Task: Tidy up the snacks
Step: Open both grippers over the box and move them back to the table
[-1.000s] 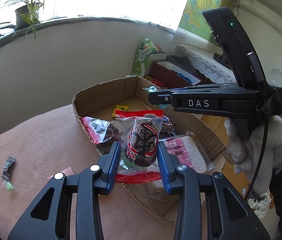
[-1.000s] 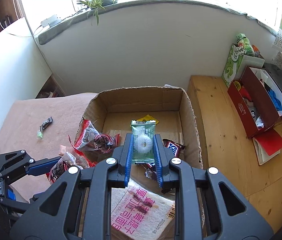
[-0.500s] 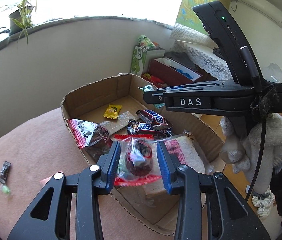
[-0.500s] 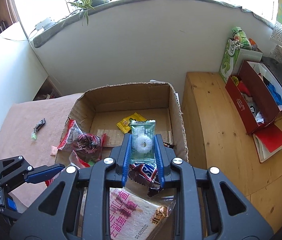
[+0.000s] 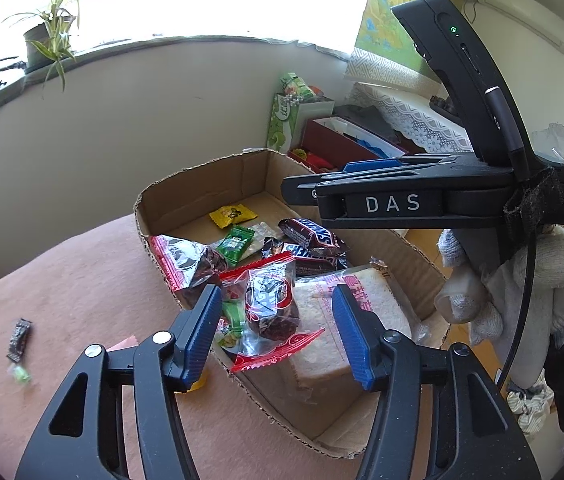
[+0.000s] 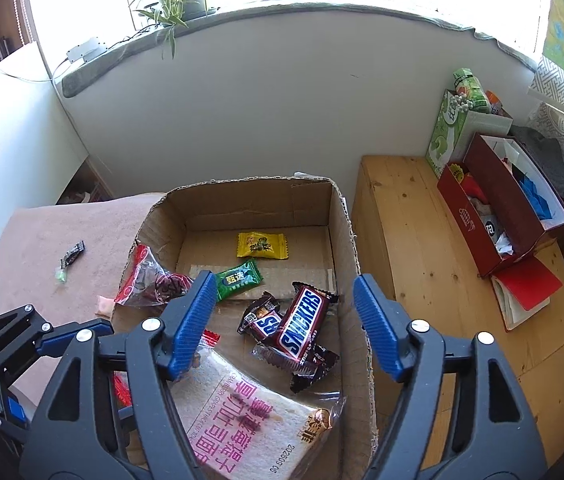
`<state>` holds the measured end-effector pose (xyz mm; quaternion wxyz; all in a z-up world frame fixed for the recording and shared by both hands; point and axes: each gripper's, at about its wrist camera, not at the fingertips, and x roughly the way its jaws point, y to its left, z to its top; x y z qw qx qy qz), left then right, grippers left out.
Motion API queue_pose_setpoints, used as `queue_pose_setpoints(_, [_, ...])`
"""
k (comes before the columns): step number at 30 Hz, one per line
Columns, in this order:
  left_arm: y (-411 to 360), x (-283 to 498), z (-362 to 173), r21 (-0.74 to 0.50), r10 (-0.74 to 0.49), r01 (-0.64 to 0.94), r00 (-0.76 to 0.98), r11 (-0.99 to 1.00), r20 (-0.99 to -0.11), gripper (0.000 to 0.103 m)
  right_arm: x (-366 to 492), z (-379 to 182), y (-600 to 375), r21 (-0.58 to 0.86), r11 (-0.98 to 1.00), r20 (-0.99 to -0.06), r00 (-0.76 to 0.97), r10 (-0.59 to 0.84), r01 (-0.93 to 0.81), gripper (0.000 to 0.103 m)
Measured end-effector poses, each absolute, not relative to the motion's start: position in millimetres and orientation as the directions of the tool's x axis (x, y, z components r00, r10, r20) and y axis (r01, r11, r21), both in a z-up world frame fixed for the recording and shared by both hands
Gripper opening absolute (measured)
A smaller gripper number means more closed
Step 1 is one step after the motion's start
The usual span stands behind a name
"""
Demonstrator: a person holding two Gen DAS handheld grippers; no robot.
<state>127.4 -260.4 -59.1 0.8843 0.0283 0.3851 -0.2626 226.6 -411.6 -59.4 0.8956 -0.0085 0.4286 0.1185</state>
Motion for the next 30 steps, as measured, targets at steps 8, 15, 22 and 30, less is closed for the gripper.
queue_pose_setpoints(8, [-247.3,118.0,-55.4,-0.148,-0.440,0.479,0.583,0.865,-0.683,0.057,217.0,-52.2,-406.8,0.090,0.972,-0.762,0.614,0.206,-0.215,0.075])
queue_pose_setpoints(15, [-212.3,109.0,-46.5,-0.142,-0.421,0.451,0.613,0.881,-0.669,0.057,197.6,-37.3,-395.5,0.095,0.971,-0.731,0.647,0.218,-0.220,0.075])
queue_pose_setpoints(22, [-152.7,103.8,-46.3,-0.146,-0.369,0.372,0.647,0.917,-0.667,0.057,167.6,-20.5,-366.5,0.128,0.955,-0.689,0.669,0.279,-0.266,0.075])
queue_pose_setpoints(30, [-78.5,98.1,-56.9,-0.178,-0.301,0.247,0.672,0.952,-0.676,0.057,144.9,-11.5,-296.9,0.140,0.908,-0.693,0.616,0.375,-0.395,0.075])
